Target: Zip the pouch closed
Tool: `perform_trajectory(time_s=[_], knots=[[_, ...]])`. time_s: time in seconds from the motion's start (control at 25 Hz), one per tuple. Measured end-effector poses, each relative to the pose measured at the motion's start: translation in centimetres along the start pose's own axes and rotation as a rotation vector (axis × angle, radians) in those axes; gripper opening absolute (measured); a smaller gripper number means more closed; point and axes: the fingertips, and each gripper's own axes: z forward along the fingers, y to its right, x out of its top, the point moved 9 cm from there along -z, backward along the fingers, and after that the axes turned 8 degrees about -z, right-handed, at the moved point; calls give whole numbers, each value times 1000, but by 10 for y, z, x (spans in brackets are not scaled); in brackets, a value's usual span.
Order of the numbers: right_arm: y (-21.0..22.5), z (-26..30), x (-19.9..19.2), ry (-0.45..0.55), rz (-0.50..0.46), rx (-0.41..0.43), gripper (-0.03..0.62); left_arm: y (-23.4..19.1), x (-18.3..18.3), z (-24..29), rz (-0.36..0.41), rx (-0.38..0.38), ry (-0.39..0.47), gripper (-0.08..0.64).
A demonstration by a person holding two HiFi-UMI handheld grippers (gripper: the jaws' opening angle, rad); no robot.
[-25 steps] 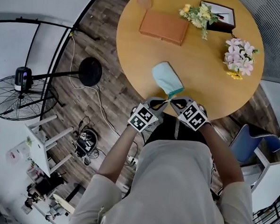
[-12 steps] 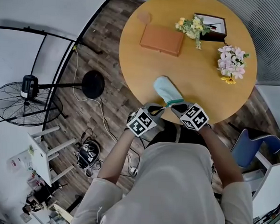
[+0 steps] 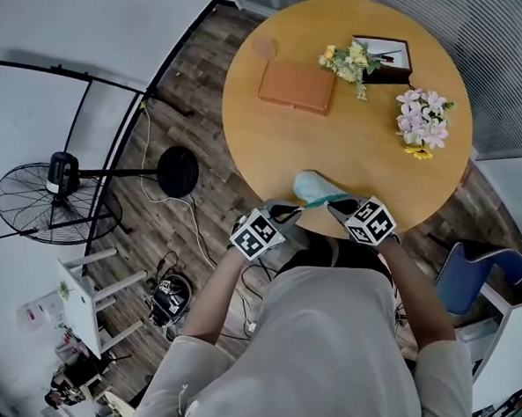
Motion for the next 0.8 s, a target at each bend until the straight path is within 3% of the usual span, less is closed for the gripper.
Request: perform_trajectory(time_s=[0.8], knots=[[33,-57,-29,13,9,-74,5,4,-3,-21,-117,74,61,26]])
